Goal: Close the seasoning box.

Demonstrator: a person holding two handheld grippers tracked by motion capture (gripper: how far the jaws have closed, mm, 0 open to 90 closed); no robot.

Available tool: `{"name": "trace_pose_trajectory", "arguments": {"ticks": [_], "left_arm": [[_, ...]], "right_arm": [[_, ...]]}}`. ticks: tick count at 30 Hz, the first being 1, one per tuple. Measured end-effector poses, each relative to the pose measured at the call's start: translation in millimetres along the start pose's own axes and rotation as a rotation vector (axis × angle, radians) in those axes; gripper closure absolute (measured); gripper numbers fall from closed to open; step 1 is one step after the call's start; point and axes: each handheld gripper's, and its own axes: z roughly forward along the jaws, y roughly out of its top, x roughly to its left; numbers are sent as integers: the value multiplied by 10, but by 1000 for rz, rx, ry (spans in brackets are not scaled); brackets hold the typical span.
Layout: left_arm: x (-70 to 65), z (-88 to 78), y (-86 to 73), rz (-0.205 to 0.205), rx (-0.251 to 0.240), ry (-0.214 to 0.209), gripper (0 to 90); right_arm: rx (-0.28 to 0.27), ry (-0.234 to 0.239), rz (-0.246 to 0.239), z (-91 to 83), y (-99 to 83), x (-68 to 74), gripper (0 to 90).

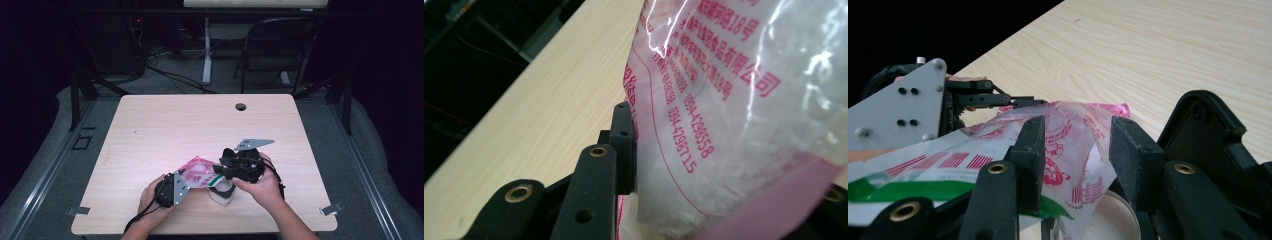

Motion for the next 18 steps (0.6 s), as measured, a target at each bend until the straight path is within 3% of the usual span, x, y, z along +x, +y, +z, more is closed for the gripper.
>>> {"name": "trace_pose_trajectory", "arguments": {"ticks": [7,18], "left_arm": [[58,36,-66,-99,0,-72,746],[133,74,-155,-198,6,-120,750]], "right_arm": [[-28,-13,14,-46,17,-14,568],[-71,-22,31,-111,14,-53,552]]}}
